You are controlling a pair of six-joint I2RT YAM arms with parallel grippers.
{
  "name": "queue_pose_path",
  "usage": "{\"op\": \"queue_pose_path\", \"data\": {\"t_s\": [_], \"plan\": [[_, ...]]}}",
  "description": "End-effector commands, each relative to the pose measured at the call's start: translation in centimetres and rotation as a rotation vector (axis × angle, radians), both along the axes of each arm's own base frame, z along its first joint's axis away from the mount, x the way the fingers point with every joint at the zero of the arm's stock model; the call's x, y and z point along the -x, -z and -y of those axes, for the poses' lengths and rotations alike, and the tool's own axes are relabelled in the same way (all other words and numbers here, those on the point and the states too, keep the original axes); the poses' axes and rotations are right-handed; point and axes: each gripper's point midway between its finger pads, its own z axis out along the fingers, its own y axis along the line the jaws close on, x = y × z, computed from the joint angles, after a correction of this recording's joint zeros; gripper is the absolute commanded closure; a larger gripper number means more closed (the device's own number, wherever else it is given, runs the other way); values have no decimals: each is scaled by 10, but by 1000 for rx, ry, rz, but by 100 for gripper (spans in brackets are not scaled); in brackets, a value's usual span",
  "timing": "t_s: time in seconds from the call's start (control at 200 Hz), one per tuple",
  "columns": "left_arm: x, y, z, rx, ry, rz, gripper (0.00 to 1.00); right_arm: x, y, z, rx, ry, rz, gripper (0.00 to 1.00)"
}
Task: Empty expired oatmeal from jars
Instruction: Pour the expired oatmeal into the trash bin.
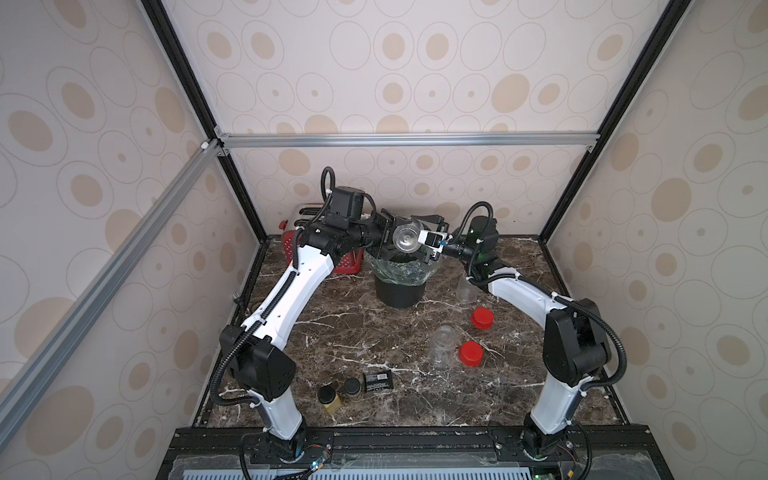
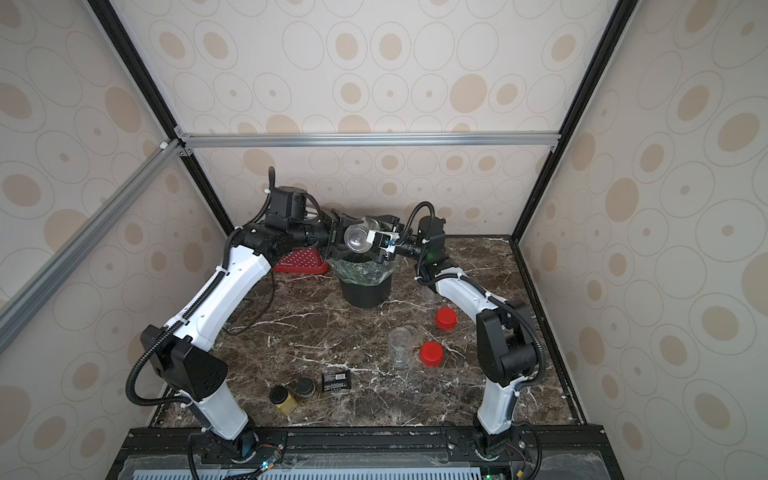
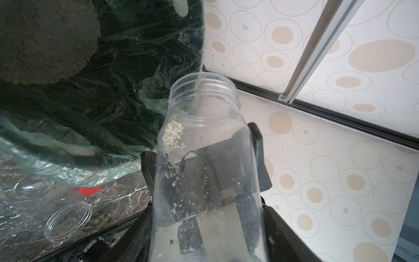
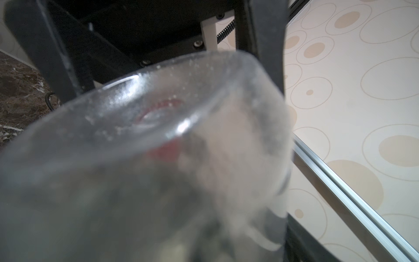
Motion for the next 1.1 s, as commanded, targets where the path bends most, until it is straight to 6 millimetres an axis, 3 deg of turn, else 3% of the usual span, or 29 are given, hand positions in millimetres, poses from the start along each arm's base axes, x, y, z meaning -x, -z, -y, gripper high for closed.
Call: {"op": "queue_pose_path", "data": {"t_s": [0.0, 0.29, 0.381, 0.531, 0.751, 1.097], "plan": [[7, -37, 4, 58, 16, 78, 100, 6, -4, -11, -11, -55, 17, 17], [7, -35, 4, 62, 14, 80, 100, 10, -5, -12, -13, -73, -2, 29], [5, -38, 3, 66, 6, 103, 82, 11, -5, -12, -14, -77, -7, 29], [5, -48, 0, 60, -4, 152, 43, 12, -6, -12, -20, -82, -21, 33], [5, -52, -2, 61, -8, 177, 1, 12, -8, -12, -35, -89, -50, 40], [7, -58, -9, 21, -24, 226, 1, 7, -7, -10, -50, -77, -94, 48]]}}
